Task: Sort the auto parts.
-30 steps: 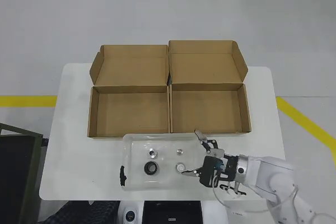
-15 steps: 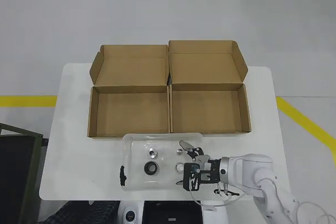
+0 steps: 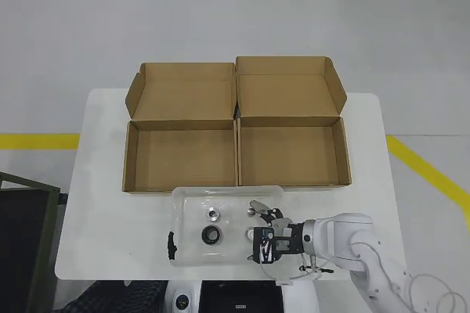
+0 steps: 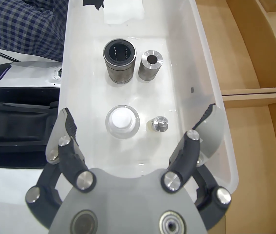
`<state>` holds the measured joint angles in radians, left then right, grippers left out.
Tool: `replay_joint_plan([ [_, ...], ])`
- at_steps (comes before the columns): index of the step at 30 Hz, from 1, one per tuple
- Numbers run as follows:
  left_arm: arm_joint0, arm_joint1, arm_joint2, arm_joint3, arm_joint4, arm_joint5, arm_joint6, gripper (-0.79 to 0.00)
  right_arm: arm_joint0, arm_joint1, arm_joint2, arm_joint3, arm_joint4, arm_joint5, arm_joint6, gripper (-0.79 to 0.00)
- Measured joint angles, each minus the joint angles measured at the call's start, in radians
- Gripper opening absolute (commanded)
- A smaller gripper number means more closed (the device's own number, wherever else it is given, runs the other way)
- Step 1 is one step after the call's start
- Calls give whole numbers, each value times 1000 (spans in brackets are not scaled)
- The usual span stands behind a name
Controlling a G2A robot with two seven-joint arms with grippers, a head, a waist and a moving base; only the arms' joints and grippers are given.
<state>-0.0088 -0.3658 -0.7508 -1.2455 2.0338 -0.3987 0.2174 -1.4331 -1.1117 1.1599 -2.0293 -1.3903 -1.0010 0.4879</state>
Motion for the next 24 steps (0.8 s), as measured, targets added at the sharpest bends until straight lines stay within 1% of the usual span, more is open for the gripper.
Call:
replay_joint_plan([
  [1, 0, 0, 0, 0, 0, 0, 0, 0, 3, 1, -3, 3, 2, 0, 3, -55],
  [6, 0, 0, 0, 0, 0, 0, 0, 0, 20, 3, -23, 20, 14, 0, 20, -135],
  [7, 0, 0, 0, 0, 0, 0, 0, 0, 23, 4, -25, 23, 16, 2, 22, -163],
  [8, 0, 0, 0, 0, 0, 0, 0, 0, 25, 5, -27, 25, 19, 4, 24, -219],
  [10, 0, 0, 0, 0, 0, 0, 0, 0, 30, 6, -33, 30, 22, 7, 29, -305],
  [14, 0, 0, 0, 0, 0, 0, 0, 0, 39, 9, -45, 41, 28, 8, 48, -336],
  [16, 0, 0, 0, 0, 0, 0, 0, 0, 44, 10, -53, 47, 32, 7, 58, -397],
  [19, 0, 0, 0, 0, 0, 0, 0, 0, 51, 12, -63, 54, 36, 8, 70, -446],
  [20, 0, 0, 0, 0, 0, 0, 0, 0, 53, 12, -66, 56, 37, 8, 72, -523],
  [21, 0, 0, 0, 0, 0, 0, 0, 0, 55, 13, -69, 58, 40, 10, 75, -566],
  [22, 0, 0, 0, 0, 0, 0, 0, 0, 57, 14, -70, 59, 41, 11, 76, -708],
  [23, 0, 0, 0, 0, 0, 0, 0, 0, 58, 15, -72, 59, 42, 12, 77, -785],
  [24, 0, 0, 0, 0, 0, 0, 0, 0, 60, 16, -72, 58, 45, 14, 78, -785],
])
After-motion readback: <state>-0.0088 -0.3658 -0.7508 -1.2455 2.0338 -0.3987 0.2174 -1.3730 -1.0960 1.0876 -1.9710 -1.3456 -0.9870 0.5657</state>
